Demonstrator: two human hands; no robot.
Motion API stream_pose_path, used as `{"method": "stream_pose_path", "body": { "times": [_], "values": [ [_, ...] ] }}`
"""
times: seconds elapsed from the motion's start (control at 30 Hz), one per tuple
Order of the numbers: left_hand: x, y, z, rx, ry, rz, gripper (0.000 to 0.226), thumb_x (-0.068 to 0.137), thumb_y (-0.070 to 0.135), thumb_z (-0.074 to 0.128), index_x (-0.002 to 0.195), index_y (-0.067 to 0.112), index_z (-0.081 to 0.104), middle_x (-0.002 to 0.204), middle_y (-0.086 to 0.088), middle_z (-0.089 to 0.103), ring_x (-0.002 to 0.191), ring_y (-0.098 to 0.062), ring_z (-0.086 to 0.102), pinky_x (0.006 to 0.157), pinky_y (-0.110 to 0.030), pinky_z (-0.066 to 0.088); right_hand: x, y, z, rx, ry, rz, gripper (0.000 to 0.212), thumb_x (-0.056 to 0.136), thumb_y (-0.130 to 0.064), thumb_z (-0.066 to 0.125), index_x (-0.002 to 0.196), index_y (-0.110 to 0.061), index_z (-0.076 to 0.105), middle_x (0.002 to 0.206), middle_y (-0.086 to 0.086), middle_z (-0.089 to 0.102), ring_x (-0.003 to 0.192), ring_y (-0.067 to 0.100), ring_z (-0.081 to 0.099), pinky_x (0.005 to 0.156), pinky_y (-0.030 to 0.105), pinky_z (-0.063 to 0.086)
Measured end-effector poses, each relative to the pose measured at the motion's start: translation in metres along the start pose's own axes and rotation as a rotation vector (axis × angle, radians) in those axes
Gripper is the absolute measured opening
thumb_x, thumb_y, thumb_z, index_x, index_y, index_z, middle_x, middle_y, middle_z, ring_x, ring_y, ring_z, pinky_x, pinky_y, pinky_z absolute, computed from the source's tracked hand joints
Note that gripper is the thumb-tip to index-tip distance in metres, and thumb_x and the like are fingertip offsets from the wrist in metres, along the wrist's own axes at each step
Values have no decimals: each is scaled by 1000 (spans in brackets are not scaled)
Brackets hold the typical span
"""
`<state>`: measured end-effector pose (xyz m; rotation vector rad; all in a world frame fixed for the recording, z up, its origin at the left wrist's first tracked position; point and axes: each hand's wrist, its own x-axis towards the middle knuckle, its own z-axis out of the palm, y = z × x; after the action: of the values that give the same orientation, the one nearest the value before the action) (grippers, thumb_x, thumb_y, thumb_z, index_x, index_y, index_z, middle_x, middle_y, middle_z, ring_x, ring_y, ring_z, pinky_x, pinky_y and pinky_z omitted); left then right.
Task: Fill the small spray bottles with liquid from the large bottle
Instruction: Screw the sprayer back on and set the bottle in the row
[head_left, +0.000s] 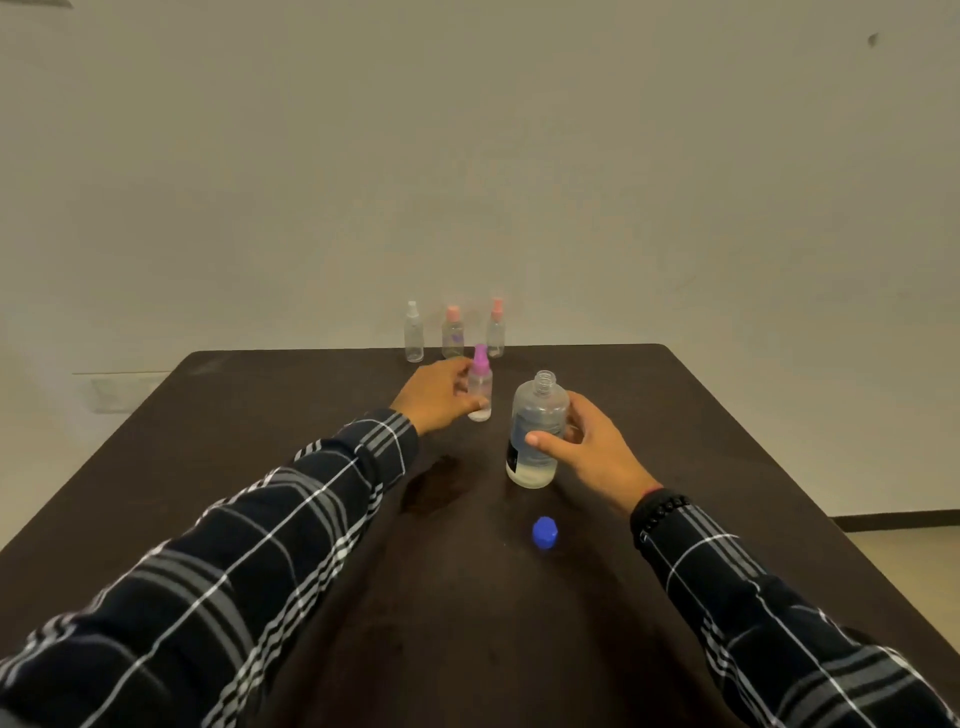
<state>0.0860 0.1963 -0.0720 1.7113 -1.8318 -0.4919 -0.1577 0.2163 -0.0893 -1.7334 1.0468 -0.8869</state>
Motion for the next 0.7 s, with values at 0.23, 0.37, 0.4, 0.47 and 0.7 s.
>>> {"method": "stream_pose_path", "body": {
  "times": [0.23, 0.37, 0.4, 0.47, 0.7],
  "values": [
    [81, 1, 31, -83, -10, 37, 51, 83, 28, 80, 126, 14, 54, 116, -3, 67, 102, -17, 66, 89, -31, 53, 4, 2, -2, -10, -27, -13, 59, 86, -10, 77, 138, -21, 50, 127, -9, 65, 112, -5, 63, 88, 10, 49],
    [110, -2, 43, -68, -7, 53, 51, 83, 29, 80, 124, 15, 54, 116, -4, 67, 101, -19, 65, 90, -33, 53, 6, 3, -4, -29, -35, -32, 65, 85, -13, 78, 142, -19, 48, 132, -8, 63, 119, -1, 61, 94, 12, 48],
    [117, -3, 46, -65, -4, 58, 51, 83, 29, 80, 124, 15, 54, 116, -4, 67, 101, -19, 65, 90, -33, 53, 6, 4, -5, -31, -30, -34, 65, 85, -13, 78, 142, -20, 48, 133, -9, 62, 120, -1, 60, 95, 13, 47],
    [129, -4, 50, -61, 7, 67, 52, 83, 30, 80, 125, 15, 54, 117, -4, 67, 100, -19, 65, 88, -32, 53, 6, 7, -4, -33, -19, -37, 65, 85, -13, 78, 142, -21, 48, 133, -8, 62, 122, 0, 59, 96, 13, 47],
    [158, -5, 70, -115, 38, 61, 52, 85, 25, 79, 129, 14, 52, 120, -6, 66, 106, -22, 65, 91, -32, 52, 5, 11, -5, -46, -10, -29, 66, 87, -8, 75, 145, -19, 46, 135, -10, 60, 123, -2, 57, 95, 11, 45]
  ]
}}
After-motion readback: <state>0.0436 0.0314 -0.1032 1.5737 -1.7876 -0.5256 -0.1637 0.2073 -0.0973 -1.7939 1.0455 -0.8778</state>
